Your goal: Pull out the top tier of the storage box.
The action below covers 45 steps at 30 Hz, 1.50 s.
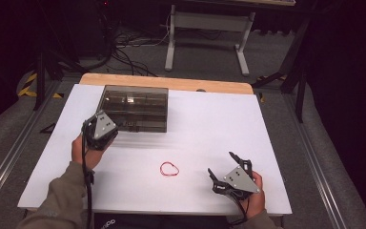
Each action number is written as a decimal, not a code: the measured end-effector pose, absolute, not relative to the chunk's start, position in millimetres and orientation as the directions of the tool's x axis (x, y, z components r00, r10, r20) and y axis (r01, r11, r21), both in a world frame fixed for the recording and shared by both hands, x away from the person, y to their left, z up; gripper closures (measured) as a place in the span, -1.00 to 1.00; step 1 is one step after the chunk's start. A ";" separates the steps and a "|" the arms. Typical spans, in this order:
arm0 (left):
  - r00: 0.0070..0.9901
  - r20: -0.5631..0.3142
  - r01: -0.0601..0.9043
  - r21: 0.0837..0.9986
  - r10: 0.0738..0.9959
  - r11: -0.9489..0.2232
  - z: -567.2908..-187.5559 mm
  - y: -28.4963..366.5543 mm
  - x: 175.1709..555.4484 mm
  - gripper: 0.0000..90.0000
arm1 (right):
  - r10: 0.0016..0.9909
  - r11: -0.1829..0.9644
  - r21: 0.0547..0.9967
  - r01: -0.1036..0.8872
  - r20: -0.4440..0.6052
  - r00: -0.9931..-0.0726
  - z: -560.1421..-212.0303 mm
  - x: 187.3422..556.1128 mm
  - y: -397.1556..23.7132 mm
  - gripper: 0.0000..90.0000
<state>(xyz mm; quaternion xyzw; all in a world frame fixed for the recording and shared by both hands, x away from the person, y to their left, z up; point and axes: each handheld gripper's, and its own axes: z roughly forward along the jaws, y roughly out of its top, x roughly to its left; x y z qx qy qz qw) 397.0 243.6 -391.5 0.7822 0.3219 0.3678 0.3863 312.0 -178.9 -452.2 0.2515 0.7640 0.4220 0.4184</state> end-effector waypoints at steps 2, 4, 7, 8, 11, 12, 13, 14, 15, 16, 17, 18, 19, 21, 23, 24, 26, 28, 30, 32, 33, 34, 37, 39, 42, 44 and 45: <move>0.536 0.303 0.268 0.824 0.788 -0.499 -385.6 250.2 408.3 0.99 | 0.736 0.505 0.862 0.030 -0.413 -0.536 -452.4 311.8 -179.1 -0.67; 0.539 0.307 0.302 0.799 0.784 -0.521 -383.4 251.6 415.0 0.99 | 0.733 0.512 0.858 0.031 -0.418 -0.536 -452.9 311.3 -178.6 -0.67; 0.550 0.283 0.342 0.782 0.786 -0.521 -381.4 251.5 421.2 0.99 | 0.735 0.512 0.858 0.040 -0.414 -0.537 -453.9 311.7 -178.8 -0.67; 0.549 0.294 0.363 0.759 0.782 -0.540 -380.1 249.8 424.7 0.99 | 0.738 0.510 0.859 0.054 -0.404 -0.541 -454.7 312.3 -179.3 -0.67; 0.544 0.302 0.390 0.735 0.783 -0.555 -379.1 246.9 430.7 0.99 | 0.737 0.509 0.859 0.062 -0.397 -0.547 -455.2 313.2 -180.1 -0.67; 0.544 0.302 0.390 0.735 0.783 -0.555 -379.1 246.9 430.7 0.99 | 0.739 0.506 0.860 0.065 -0.394 -0.547 -455.2 313.4 -180.1 -0.67; 0.559 0.273 0.405 0.734 0.783 -0.545 -377.9 246.4 434.4 0.99 | 0.739 0.505 0.861 0.066 -0.391 -0.549 -455.2 313.6 -180.1 -0.67; 0.559 0.276 0.414 0.725 0.782 -0.551 -377.2 246.3 436.2 0.99 | 0.739 0.504 0.861 0.067 -0.390 -0.549 -455.2 313.5 -180.0 -0.67; 0.559 0.277 0.420 0.718 0.781 -0.555 -376.9 246.4 437.9 0.99 | 0.738 0.506 0.860 0.065 -0.393 -0.549 -455.1 313.4 -180.0 -0.66; 0.565 0.272 0.431 0.708 0.779 -0.559 -376.5 247.1 439.3 0.99 | 0.737 0.507 0.859 0.064 -0.394 -0.548 -455.0 313.3 -180.1 -0.64; 0.568 0.268 0.442 0.698 0.778 -0.563 -376.4 247.8 440.8 0.99 | 0.738 0.506 0.860 0.067 -0.392 -0.549 -454.9 313.1 -180.3 -0.64; 0.569 0.272 0.453 0.684 0.776 -0.572 -377.1 248.1 441.6 0.99 | 0.736 0.505 0.861 0.064 -0.391 -0.553 -454.8 313.1 -180.7 -0.65; 0.569 0.271 0.465 0.673 0.776 -0.575 -378.5 248.7 442.3 0.99 | 0.735 0.502 0.862 0.064 -0.387 -0.557 -454.6 312.9 -181.3 -0.65; 0.580 0.236 0.485 0.669 0.780 -0.563 -381.9 251.1 444.6 0.99 | 0.731 0.501 0.863 0.061 -0.385 -0.564 -454.0 312.6 -181.9 -0.65; 0.579 0.218 0.496 0.671 0.786 -0.551 -383.5 252.2 445.9 0.99 | 0.732 0.498 0.865 0.059 -0.382 -0.564 -453.0 312.2 -182.6 -0.65; 0.576 0.214 0.498 0.674 0.789 -0.546 -384.1 252.3 446.3 0.99 | 0.733 0.496 0.867 0.059 -0.381 -0.564 -452.6 312.1 -182.8 -0.65; 0.580 0.211 0.500 0.670 0.787 -0.549 -384.5 251.9 446.7 0.99 | 0.732 0.497 0.865 0.061 -0.380 -0.566 -452.3 312.3 -182.8 -0.65; 0.585 0.209 0.504 0.663 0.784 -0.553 -385.2 251.3 446.7 0.99 | 0.731 0.500 0.864 0.060 -0.384 -0.565 -452.5 312.4 -182.4 -0.65; 0.589 0.204 0.509 0.657 0.782 -0.556 -385.8 252.1 446.6 0.99 | 0.728 0.503 0.862 0.061 -0.385 -0.568 -452.6 312.4 -182.0 -0.65; 0.593 0.190 0.516 0.656 0.782 -0.551 -386.6 254.0 446.6 0.99 | 0.726 0.507 0.860 0.065 -0.385 -0.570 -453.0 312.3 -181.6 -0.64; 0.596 0.186 0.519 0.653 0.781 -0.552 -387.1 254.8 446.3 0.99 | 0.727 0.508 0.859 0.067 -0.385 -0.569 -453.1 312.3 -181.5 -0.64; 0.595 0.187 0.521 0.650 0.781 -0.552 -387.9 255.4 445.7 0.99 | 0.726 0.507 0.859 0.067 -0.385 -0.569 -453.1 312.4 -181.5 -0.64; 0.601 0.180 0.517 0.656 0.779 -0.550 -390.8 256.8 442.3 0.99 | 0.727 0.506 0.860 0.068 -0.383 -0.570 -453.1 312.3 -181.6 -0.64; 0.604 0.176 0.514 0.660 0.777 -0.549 -391.4 256.6 439.3 0.99 | 0.725 0.506 0.860 0.066 -0.382 -0.573 -453.0 312.4 -181.6 -0.64; 0.611 0.182 0.505 0.660 0.770 -0.557 -392.1 256.7 435.7 0.99 | 0.725 0.505 0.861 0.065 -0.382 -0.573 -453.0 312.1 -181.1 -0.64; 0.613 0.180 0.501 0.664 0.769 -0.555 -392.7 257.7 434.3 0.99 | 0.724 0.509 0.858 0.066 -0.385 -0.572 -453.1 312.2 -180.9 -0.64; 0.615 0.181 0.499 0.664 0.768 -0.556 -392.8 258.6 434.0 0.99 | 0.725 0.507 0.859 0.067 -0.383 -0.572 -453.0 312.2 -181.0 -0.64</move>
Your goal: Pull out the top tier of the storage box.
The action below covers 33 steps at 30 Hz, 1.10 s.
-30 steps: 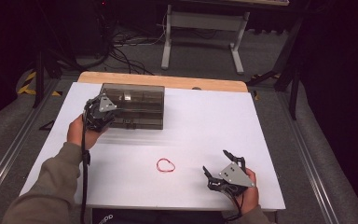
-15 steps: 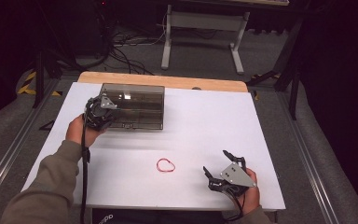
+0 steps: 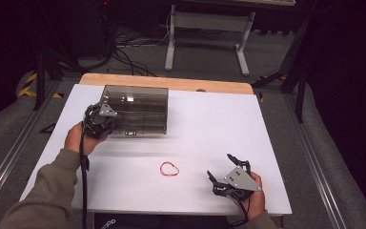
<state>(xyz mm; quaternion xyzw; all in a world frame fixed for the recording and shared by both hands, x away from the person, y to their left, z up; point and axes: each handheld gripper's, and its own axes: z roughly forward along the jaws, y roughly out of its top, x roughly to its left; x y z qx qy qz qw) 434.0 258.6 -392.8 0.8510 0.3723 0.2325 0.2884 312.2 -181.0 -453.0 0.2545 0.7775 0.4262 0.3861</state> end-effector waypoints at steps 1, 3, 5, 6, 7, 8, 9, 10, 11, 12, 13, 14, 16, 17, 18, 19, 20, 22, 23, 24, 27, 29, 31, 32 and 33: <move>0.614 0.181 0.500 0.664 0.768 -0.556 -392.8 259.7 433.5 0.99 | 0.725 0.507 0.859 0.067 -0.383 -0.572 -452.9 312.2 -181.0 -0.64; 0.606 0.179 0.502 0.670 0.775 -0.547 -393.7 262.0 432.4 0.99 | 0.724 0.510 0.858 0.064 -0.387 -0.571 -452.9 311.9 -180.9 -0.63; 0.607 0.168 0.505 0.674 0.777 -0.540 -394.2 264.9 430.9 0.99 | 0.724 0.509 0.858 0.065 -0.386 -0.572 -453.0 311.9 -181.2 -0.63; 0.604 0.179 0.499 0.674 0.777 -0.544 -394.4 266.2 430.2 0.99 | 0.724 0.509 0.858 0.066 -0.385 -0.572 -453.0 312.0 -181.4 -0.63; 0.598 0.177 0.504 0.676 0.782 -0.538 -394.7 267.3 429.5 0.99 | 0.724 0.510 0.858 0.066 -0.386 -0.572 -453.1 311.9 -181.4 -0.63; 0.595 0.176 0.505 0.677 0.784 -0.535 -394.8 269.2 429.3 0.99 | 0.724 0.510 0.858 0.066 -0.387 -0.571 -453.0 311.9 -181.5 -0.63; 0.592 0.177 0.505 0.678 0.786 -0.533 -394.9 270.9 429.1 0.99 | 0.725 0.508 0.859 0.065 -0.386 -0.571 -453.0 311.9 -181.5 -0.63; 0.592 0.177 0.505 0.678 0.786 -0.533 -394.9 270.9 429.1 0.99 | 0.725 0.508 0.859 0.065 -0.386 -0.571 -453.0 311.9 -181.5 -0.63; 0.587 0.180 0.508 0.677 0.789 -0.532 -394.8 274.6 428.6 0.99 | 0.723 0.511 0.857 0.066 -0.387 -0.572 -453.0 311.9 -181.3 -0.63; 0.584 0.174 0.513 0.678 0.793 -0.526 -395.0 276.5 428.1 0.99 | 0.723 0.511 0.857 0.067 -0.387 -0.573 -453.2 312.0 -181.1 -0.63; 0.581 0.175 0.513 0.679 0.795 -0.525 -395.2 278.4 427.7 0.99 | 0.723 0.511 0.857 0.068 -0.386 -0.574 -453.3 311.9 -181.0 -0.63; 0.577 0.171 0.516 0.682 0.799 -0.519 -395.7 280.2 427.1 0.99 | 0.722 0.512 0.857 0.066 -0.387 -0.574 -453.4 311.8 -180.8 -0.63; 0.572 0.173 0.519 0.681 0.802 -0.517 -395.4 285.3 426.6 0.99 | 0.723 0.513 0.856 0.066 -0.389 -0.571 -453.1 311.6 -180.8 -0.62; 0.570 0.172 0.519 0.682 0.803 -0.515 -395.7 287.4 426.2 0.99 | 0.724 0.510 0.858 0.067 -0.386 -0.572 -453.2 311.7 -180.9 -0.62; 0.565 0.169 0.522 0.684 0.808 -0.509 -396.0 289.0 425.5 0.99 | 0.724 0.509 0.858 0.067 -0.385 -0.572 -453.1 311.7 -180.9 -0.62; 0.569 0.168 0.520 0.685 0.805 -0.511 -396.1 290.9 425.2 0.99 | 0.724 0.511 0.857 0.067 -0.387 -0.572 -453.2 311.6 -180.8 -0.62; 0.572 0.170 0.515 0.686 0.802 -0.513 -395.9 292.4 425.0 0.99 | 0.724 0.512 0.856 0.070 -0.387 -0.571 -453.2 311.3 -180.6 -0.62; 0.572 0.167 0.517 0.687 0.803 -0.511 -396.3 292.8 424.2 0.98 | 0.724 0.512 0.856 0.070 -0.386 -0.572 -453.4 311.4 -180.4 -0.62; 0.572 0.163 0.515 0.692 0.804 -0.507 -396.9 293.5 423.6 0.98 | 0.724 0.512 0.856 0.070 -0.386 -0.572 -453.5 311.4 -180.3 -0.62; 0.571 0.158 0.517 0.693 0.805 -0.503 -397.0 293.5 423.2 0.99 | 0.723 0.512 0.856 0.072 -0.385 -0.573 -453.5 311.5 -180.3 -0.62; 0.576 0.165 0.513 0.690 0.801 -0.511 -397.1 292.8 421.6 0.99 | 0.725 0.512 0.856 0.072 -0.386 -0.571 -453.4 311.5 -180.2 -0.62; 0.576 0.159 0.510 0.697 0.802 -0.504 -397.9 294.1 421.2 0.99 | 0.725 0.510 0.857 0.072 -0.384 -0.572 -453.6 311.8 -180.2 -0.61; 0.577 0.159 0.508 0.698 0.801 -0.505 -398.0 294.2 421.2 0.99 | 0.724 0.511 0.856 0.074 -0.382 -0.574 -453.8 311.7 -180.0 -0.61; 0.576 0.159 0.509 0.697 0.802 -0.505 -397.9 294.1 421.1 0.99 | 0.722 0.513 0.855 0.071 -0.386 -0.574 -453.8 311.5 -179.9 -0.61; 0.576 0.160 0.510 0.697 0.802 -0.505 -397.8 294.2 421.0 0.99 | 0.721 0.514 0.855 0.070 -0.386 -0.575 -453.7 311.3 -179.9 -0.61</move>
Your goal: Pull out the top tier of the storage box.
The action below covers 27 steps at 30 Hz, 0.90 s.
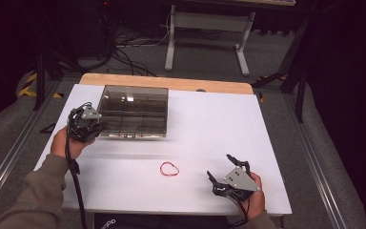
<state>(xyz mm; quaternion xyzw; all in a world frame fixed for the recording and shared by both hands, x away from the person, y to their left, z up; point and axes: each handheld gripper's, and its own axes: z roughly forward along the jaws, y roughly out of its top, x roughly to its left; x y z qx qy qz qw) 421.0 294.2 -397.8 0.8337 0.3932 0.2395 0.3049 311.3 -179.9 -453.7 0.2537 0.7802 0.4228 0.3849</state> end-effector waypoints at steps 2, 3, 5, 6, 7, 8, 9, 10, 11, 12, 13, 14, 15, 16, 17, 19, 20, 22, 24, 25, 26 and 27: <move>0.575 0.159 0.508 0.699 0.802 -0.503 -398.1 294.4 420.9 0.99 | 0.723 0.512 0.856 0.073 -0.383 -0.575 -453.7 311.3 -180.1 -0.61; 0.575 0.163 0.506 0.699 0.801 -0.506 -398.0 294.5 421.0 0.99 | 0.723 0.512 0.856 0.073 -0.383 -0.575 -453.7 311.3 -180.1 -0.61; 0.575 0.163 0.505 0.700 0.801 -0.505 -398.1 294.5 421.0 0.99 | 0.721 0.514 0.855 0.072 -0.385 -0.576 -453.9 311.1 -180.0 -0.61; 0.579 0.166 0.502 0.699 0.798 -0.509 -398.0 295.0 421.1 0.99 | 0.720 0.516 0.854 0.071 -0.387 -0.576 -453.8 311.0 -180.0 -0.61; 0.578 0.153 0.504 0.705 0.801 -0.499 -398.7 295.5 421.0 0.99 | 0.719 0.517 0.853 0.071 -0.388 -0.576 -453.8 311.0 -179.9 -0.61; 0.582 0.139 0.504 0.711 0.801 -0.489 -399.1 296.4 421.3 0.99 | 0.719 0.519 0.852 0.072 -0.389 -0.576 -454.1 311.1 -179.8 -0.60; 0.581 0.133 0.506 0.714 0.803 -0.484 -399.2 296.9 421.6 0.98 | 0.720 0.520 0.851 0.076 -0.389 -0.575 -454.4 311.4 -179.9 -0.60; 0.580 0.131 0.506 0.715 0.804 -0.482 -399.3 296.5 421.6 0.97 | 0.720 0.520 0.851 0.078 -0.387 -0.575 -454.5 311.7 -180.1 -0.60; 0.576 0.134 0.508 0.713 0.806 -0.482 -399.1 295.4 421.3 0.97 | 0.720 0.520 0.851 0.078 -0.387 -0.577 -454.6 311.7 -180.2 -0.60; 0.579 0.137 0.506 0.713 0.804 -0.486 -399.3 294.0 421.3 0.97 | 0.719 0.520 0.850 0.078 -0.387 -0.578 -454.7 311.7 -180.1 -0.60; 0.580 0.141 0.502 0.714 0.803 -0.488 -399.5 292.1 421.1 0.99 | 0.718 0.520 0.850 0.077 -0.387 -0.578 -454.6 311.7 -179.9 -0.60; 0.586 0.139 0.501 0.712 0.798 -0.492 -399.5 290.2 420.5 0.99 | 0.717 0.520 0.851 0.075 -0.387 -0.579 -454.6 311.7 -179.6 -0.60; 0.588 0.144 0.498 0.711 0.796 -0.496 -399.5 288.5 420.3 0.99 | 0.716 0.522 0.850 0.073 -0.391 -0.579 -454.5 311.5 -179.2 -0.60; 0.592 0.148 0.495 0.709 0.792 -0.502 -399.3 286.8 419.8 0.99 | 0.715 0.522 0.849 0.074 -0.390 -0.580 -454.7 311.2 -178.8 -0.60; 0.596 0.153 0.489 0.709 0.788 -0.508 -399.5 284.8 419.3 0.98 | 0.714 0.526 0.847 0.074 -0.392 -0.580 -454.8 311.2 -178.8 -0.60; 0.597 0.158 0.484 0.711 0.786 -0.510 -399.0 281.5 418.6 0.92 | 0.716 0.524 0.848 0.073 -0.393 -0.576 -454.7 311.3 -179.4 -0.56; 0.603 0.147 0.480 0.719 0.784 -0.504 -399.1 279.7 418.5 0.93 | 0.723 0.521 0.851 0.070 -0.396 -0.566 -454.3 310.7 -179.9 -0.54; 0.610 0.155 0.473 0.715 0.777 -0.514 -398.4 276.0 418.5 0.94 | 0.734 0.511 0.857 0.063 -0.397 -0.551 -452.7 310.2 -181.5 -0.54; 0.612 0.145 0.467 0.727 0.777 -0.503 -398.3 272.2 418.3 0.94 | 0.739 0.505 0.861 0.064 -0.392 -0.547 -452.1 310.3 -182.6 -0.54; 0.620 0.151 0.462 0.723 0.770 -0.513 -398.0 271.0 418.8 0.95 | 0.736 0.508 0.859 0.067 -0.392 -0.552 -452.3 310.3 -182.5 -0.54; 0.622 0.145 0.466 0.721 0.769 -0.513 -398.6 269.0 418.6 0.96 | 0.734 0.511 0.857 0.067 -0.394 -0.553 -452.8 310.1 -182.1 -0.54; 0.628 0.147 0.465 0.717 0.764 -0.520 -399.1 268.1 418.6 0.96 | 0.733 0.513 0.856 0.066 -0.396 -0.553 -453.0 310.0 -181.9 -0.54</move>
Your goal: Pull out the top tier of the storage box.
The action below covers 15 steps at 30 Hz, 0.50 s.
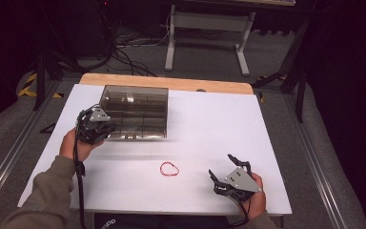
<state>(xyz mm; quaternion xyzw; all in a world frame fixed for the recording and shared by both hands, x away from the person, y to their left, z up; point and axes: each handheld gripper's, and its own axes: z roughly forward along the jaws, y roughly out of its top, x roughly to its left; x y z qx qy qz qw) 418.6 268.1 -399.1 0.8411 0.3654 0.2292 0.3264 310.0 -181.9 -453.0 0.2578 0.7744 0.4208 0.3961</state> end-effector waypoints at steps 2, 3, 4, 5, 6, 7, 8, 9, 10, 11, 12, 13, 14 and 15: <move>0.631 0.144 0.466 0.715 0.762 -0.521 -400.4 267.2 417.9 0.97 | 0.730 0.516 0.854 0.065 -0.399 -0.555 -452.9 309.7 -181.3 -0.54; 0.630 0.145 0.465 0.717 0.763 -0.520 -401.2 267.3 417.2 0.99 | 0.728 0.519 0.853 0.064 -0.401 -0.556 -452.8 309.3 -181.3 -0.54; 0.629 0.143 0.466 0.718 0.765 -0.517 -401.4 268.3 416.6 0.99 | 0.728 0.519 0.852 0.063 -0.403 -0.554 -452.7 309.2 -181.4 -0.54; 0.626 0.139 0.468 0.720 0.767 -0.512 -401.7 269.3 415.9 0.99 | 0.727 0.519 0.852 0.064 -0.402 -0.556 -452.6 309.2 -181.7 -0.54; 0.624 0.145 0.466 0.720 0.768 -0.515 -401.9 270.8 415.4 0.99 | 0.728 0.520 0.852 0.064 -0.402 -0.556 -452.6 309.2 -181.7 -0.54; 0.622 0.143 0.468 0.720 0.770 -0.512 -402.2 272.4 414.7 0.99 | 0.727 0.521 0.851 0.063 -0.404 -0.554 -452.6 309.2 -181.9 -0.54; 0.618 0.145 0.469 0.722 0.773 -0.510 -402.5 274.5 414.1 0.99 | 0.728 0.520 0.852 0.064 -0.403 -0.554 -452.6 309.4 -181.9 -0.54; 0.615 0.141 0.471 0.724 0.776 -0.504 -402.7 277.0 413.7 0.99 | 0.729 0.520 0.852 0.064 -0.403 -0.554 -452.6 309.5 -181.9 -0.54; 0.615 0.141 0.471 0.724 0.776 -0.504 -402.7 277.0 413.7 0.99 | 0.729 0.520 0.852 0.064 -0.403 -0.554 -452.6 309.5 -181.9 -0.54; 0.607 0.134 0.476 0.728 0.783 -0.494 -403.3 282.8 412.6 0.99 | 0.727 0.522 0.850 0.066 -0.404 -0.556 -452.9 309.2 -181.2 -0.54; 0.602 0.133 0.478 0.730 0.788 -0.488 -403.5 285.4 412.0 0.99 | 0.724 0.524 0.849 0.064 -0.405 -0.558 -453.0 309.2 -181.0 -0.54; 0.596 0.134 0.478 0.732 0.791 -0.485 -403.7 287.8 411.3 0.99 | 0.723 0.525 0.848 0.064 -0.406 -0.559 -453.1 309.4 -180.8 -0.54; 0.594 0.133 0.479 0.734 0.794 -0.481 -404.0 290.1 410.8 0.99 | 0.722 0.527 0.847 0.066 -0.405 -0.561 -453.3 309.5 -180.6 -0.54; 0.592 0.129 0.481 0.736 0.796 -0.477 -404.4 292.0 410.3 0.99 | 0.721 0.529 0.846 0.066 -0.408 -0.560 -453.5 309.6 -180.5 -0.54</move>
